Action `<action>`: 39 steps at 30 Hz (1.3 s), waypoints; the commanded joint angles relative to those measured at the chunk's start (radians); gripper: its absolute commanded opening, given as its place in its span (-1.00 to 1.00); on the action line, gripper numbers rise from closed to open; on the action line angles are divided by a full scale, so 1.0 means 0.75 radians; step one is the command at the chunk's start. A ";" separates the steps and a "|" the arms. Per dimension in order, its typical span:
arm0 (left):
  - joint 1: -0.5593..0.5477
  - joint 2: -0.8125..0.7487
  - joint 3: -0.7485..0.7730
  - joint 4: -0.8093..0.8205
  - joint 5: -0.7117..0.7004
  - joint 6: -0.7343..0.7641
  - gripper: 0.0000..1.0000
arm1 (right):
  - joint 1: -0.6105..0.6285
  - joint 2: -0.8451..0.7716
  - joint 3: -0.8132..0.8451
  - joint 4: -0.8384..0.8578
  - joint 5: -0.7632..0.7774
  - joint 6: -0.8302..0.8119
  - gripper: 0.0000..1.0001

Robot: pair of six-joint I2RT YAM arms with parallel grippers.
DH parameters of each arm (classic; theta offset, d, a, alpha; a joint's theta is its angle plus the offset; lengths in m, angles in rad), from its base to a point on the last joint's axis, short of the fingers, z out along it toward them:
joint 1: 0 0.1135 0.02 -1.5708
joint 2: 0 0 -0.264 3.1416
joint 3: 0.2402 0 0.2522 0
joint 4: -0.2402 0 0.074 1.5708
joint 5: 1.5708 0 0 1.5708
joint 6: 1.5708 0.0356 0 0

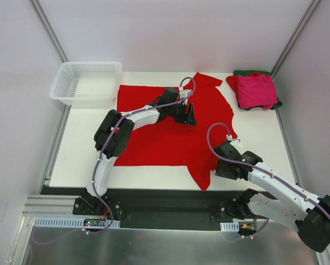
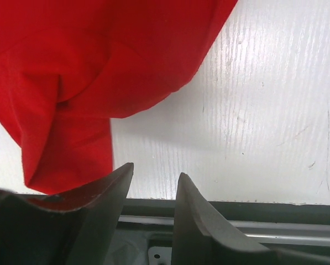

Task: Fold and stack the t-shirts
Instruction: Flatten out the tshirt

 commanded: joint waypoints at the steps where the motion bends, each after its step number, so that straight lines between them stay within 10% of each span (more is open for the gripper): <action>1: 0.004 0.061 0.101 0.018 -0.005 -0.009 0.00 | 0.008 -0.032 0.077 -0.068 0.071 0.045 -0.15; 11: 0.004 0.151 0.132 -0.056 -0.093 -0.038 -0.99 | 0.012 0.049 0.116 -0.035 0.136 0.059 -0.14; 39: 0.088 0.126 0.073 -0.079 -0.160 -0.007 -1.00 | 0.008 0.414 0.167 0.177 0.261 0.174 -0.04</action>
